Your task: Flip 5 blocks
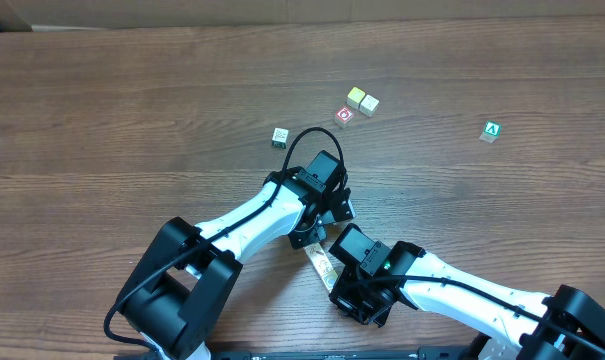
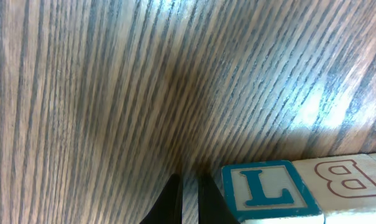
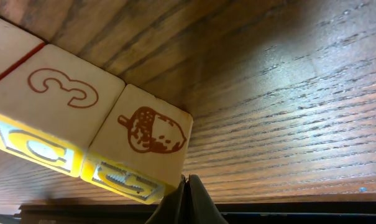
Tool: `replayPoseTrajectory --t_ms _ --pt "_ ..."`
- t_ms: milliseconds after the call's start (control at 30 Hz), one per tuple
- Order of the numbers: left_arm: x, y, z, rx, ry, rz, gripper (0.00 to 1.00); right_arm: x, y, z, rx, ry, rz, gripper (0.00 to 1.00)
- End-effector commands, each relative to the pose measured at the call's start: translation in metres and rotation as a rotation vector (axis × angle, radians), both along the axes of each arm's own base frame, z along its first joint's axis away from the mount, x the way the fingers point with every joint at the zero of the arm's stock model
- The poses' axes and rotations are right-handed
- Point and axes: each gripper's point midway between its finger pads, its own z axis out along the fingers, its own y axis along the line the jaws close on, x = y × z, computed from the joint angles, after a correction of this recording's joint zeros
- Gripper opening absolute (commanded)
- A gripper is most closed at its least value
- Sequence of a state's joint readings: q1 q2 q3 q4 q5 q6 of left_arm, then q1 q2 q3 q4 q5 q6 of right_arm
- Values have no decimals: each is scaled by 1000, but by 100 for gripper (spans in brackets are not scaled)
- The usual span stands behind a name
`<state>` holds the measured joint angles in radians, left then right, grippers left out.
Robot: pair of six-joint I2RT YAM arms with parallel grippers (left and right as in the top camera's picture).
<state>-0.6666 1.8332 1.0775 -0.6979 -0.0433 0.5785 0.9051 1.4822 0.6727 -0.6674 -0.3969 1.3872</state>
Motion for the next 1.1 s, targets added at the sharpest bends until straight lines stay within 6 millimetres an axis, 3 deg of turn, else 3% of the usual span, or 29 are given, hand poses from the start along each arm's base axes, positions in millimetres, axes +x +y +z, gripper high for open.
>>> replayPoseTrajectory --t_ms 0,1067 --pt "-7 3 -7 14 31 -35 4 0 1 0 3 -5 4 4" --pt "-8 4 -7 22 32 -82 4 -2 6 0 15 -14 21 4"
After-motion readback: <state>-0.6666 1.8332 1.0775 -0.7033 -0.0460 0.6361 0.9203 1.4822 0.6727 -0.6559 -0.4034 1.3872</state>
